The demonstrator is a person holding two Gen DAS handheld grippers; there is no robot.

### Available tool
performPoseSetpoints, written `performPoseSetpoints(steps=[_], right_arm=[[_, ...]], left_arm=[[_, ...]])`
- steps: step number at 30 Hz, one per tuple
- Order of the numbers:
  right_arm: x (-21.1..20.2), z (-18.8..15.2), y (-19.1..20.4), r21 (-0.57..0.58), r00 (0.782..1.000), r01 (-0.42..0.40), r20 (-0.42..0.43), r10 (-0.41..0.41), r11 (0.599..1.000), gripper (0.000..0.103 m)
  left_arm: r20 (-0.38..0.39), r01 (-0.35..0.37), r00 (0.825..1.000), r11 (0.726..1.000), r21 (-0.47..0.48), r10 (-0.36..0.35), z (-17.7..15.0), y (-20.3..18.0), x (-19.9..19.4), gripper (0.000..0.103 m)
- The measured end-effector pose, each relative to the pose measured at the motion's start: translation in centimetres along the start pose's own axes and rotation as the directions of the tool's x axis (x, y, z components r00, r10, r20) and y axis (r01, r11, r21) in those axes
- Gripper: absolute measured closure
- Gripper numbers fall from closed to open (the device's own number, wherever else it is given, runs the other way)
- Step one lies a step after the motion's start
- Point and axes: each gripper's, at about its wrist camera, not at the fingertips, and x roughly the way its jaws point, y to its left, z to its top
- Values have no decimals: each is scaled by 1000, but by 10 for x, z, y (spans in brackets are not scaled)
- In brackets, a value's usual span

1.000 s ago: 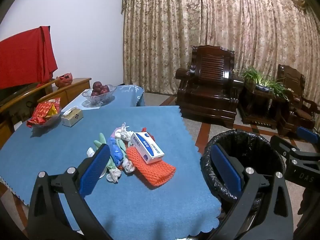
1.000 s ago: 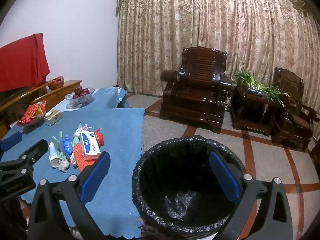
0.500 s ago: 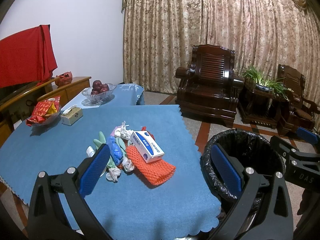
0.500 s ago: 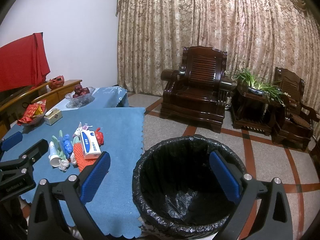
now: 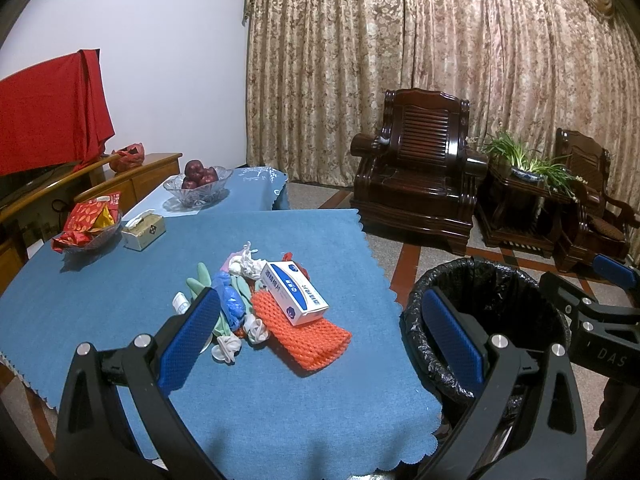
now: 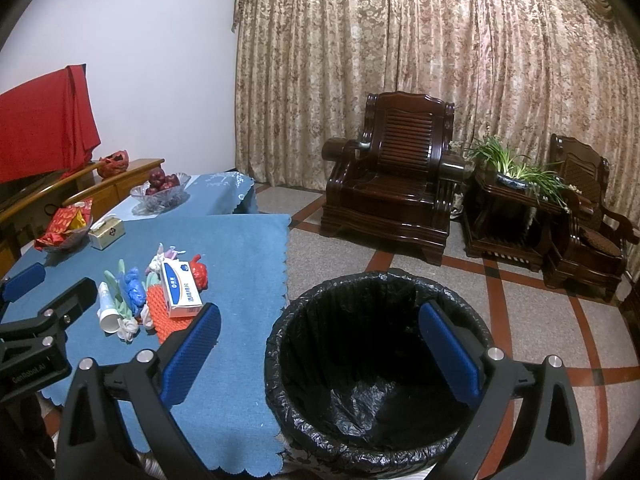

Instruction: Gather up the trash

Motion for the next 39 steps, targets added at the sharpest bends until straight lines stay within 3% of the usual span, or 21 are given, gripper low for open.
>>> performPoseSetpoints(steps=[39], right_arm=[[0, 1, -1, -1, 1000, -3, -7, 3, 1000, 6]], left_arm=[[-4, 0, 1000, 1000, -2, 0, 1, 0, -1, 5]])
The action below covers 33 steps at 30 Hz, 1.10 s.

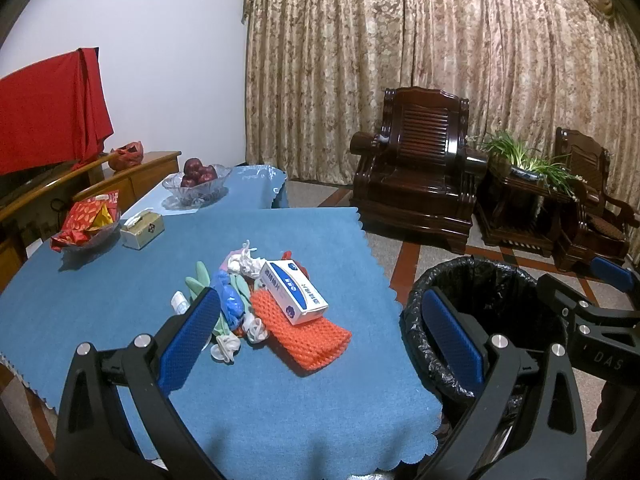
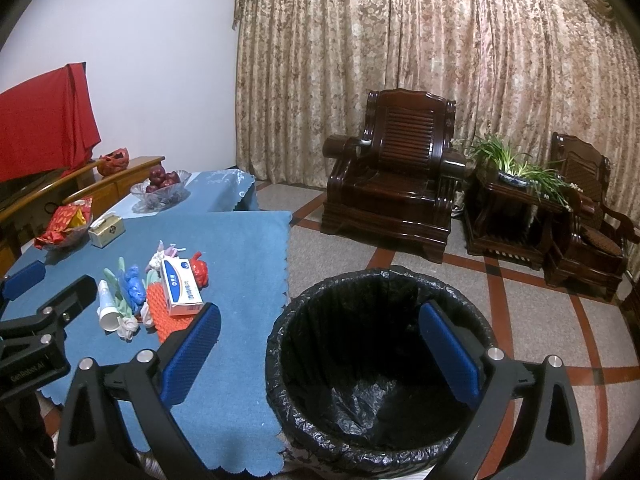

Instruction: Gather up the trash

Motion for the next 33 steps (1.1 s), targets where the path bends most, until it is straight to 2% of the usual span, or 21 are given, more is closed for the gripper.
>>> performPoseSetpoints(steps=[12, 14, 19, 25, 28, 33], right_arm=[[12, -12, 9, -3, 1000, -3, -3, 3, 1000, 6], [15, -13, 15, -4, 1000, -4, -4, 4, 1000, 6], [26, -14, 25, -12, 1000, -24, -13, 23, 1000, 6], [41, -5, 39, -31, 997, -76, -16, 76, 997, 6], [56, 1, 51, -49, 994, -112, -17, 112, 992, 6], [93, 8, 78, -69, 982, -187, -30, 185, 980, 6]], left_arm=[[-3, 0, 1000, 1000, -4, 0, -5, 2, 4, 5], [-6, 1, 1000, 1000, -7, -1, -22, 4, 11, 5], [-7, -17, 1000, 1000, -26, 17, -25, 13, 18, 5], [1, -109, 994, 991, -72, 110, -17, 51, 30, 5], [1, -184, 983, 979, -86, 185, -11, 79, 41, 5], [-19, -243, 970, 965, -95, 242, -17, 117, 61, 5]])
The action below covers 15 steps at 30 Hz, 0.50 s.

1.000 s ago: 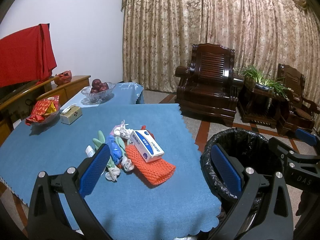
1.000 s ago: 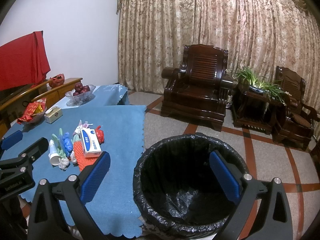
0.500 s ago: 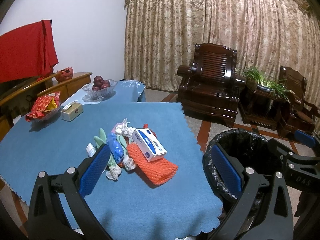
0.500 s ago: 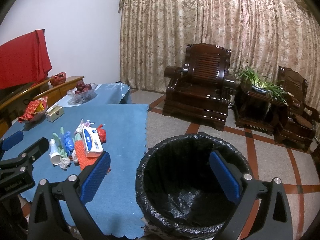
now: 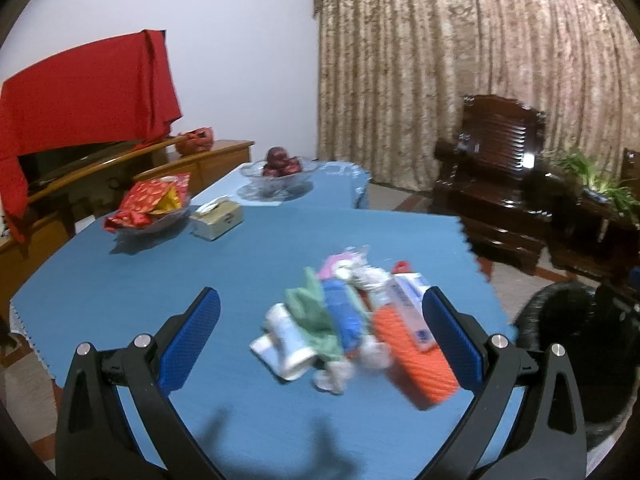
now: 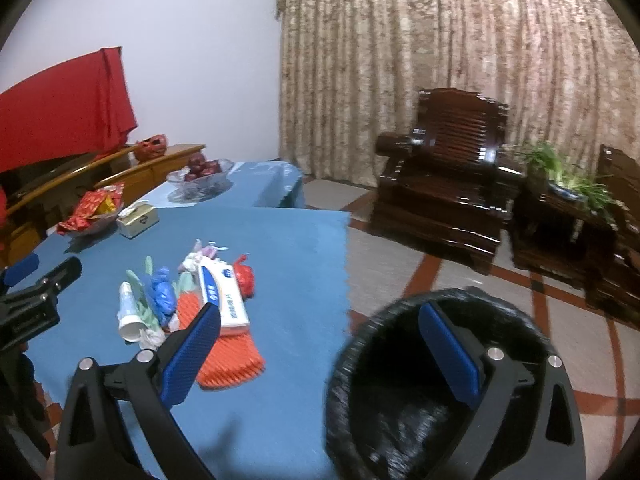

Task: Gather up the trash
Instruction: 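Move the right tool to the trash pile and grasp the white alcohol-swab box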

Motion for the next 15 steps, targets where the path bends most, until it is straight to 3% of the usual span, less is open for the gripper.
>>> performPoseSetpoints(steps=[6, 15], right_arm=[[57, 1, 26, -13, 996, -77, -44, 76, 997, 8], [131, -19, 54, -69, 977, -142, -172, 128, 988, 13]], left_arm=[[-45, -59, 997, 998, 21, 60, -11, 21, 40, 5], [-96, -47, 994, 999, -10, 46, -21, 37, 79, 5]])
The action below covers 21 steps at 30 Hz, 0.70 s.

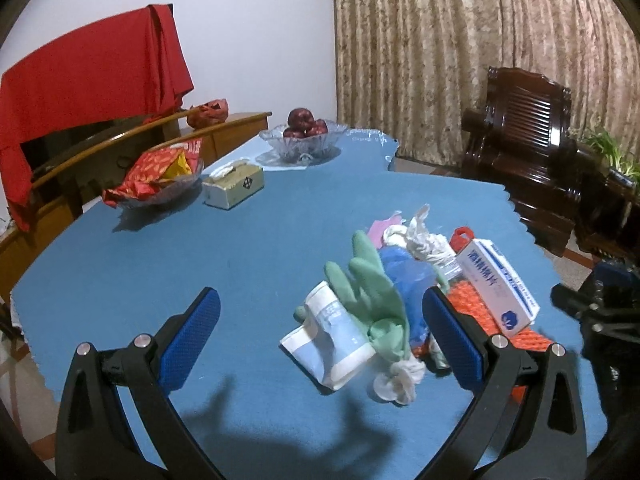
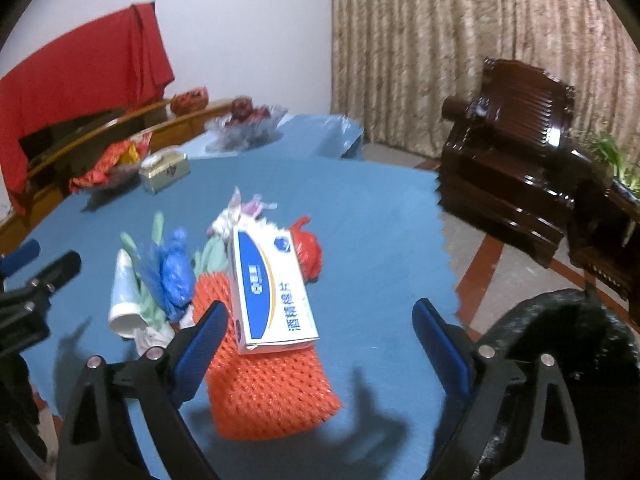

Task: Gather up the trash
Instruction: 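Move the right tool to the trash pile and grasp the white alcohol-swab box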

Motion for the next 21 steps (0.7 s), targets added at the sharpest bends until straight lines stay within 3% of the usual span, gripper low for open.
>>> performPoseSetpoints(steps=[13, 16, 17, 21], right_arm=[[48, 0, 7, -9, 995, -78, -68, 77, 997, 22], [55, 0, 10, -7, 988, -128, -85, 127, 992, 35], [56, 0, 12, -4, 984, -151, -92, 150, 989, 45], [55, 1, 13, 3, 978, -187, -88, 187, 982, 45]], left_arm=[[-51, 14, 999, 1000, -15, -15, -14, 3, 27, 5], [-62, 23, 998, 1000, -14, -24, -16, 0, 30, 5], [-63, 26, 998, 1000, -11, -27, -17, -1, 30, 5], [-68, 36, 997, 999, -1, -36, -18, -8, 32, 5]])
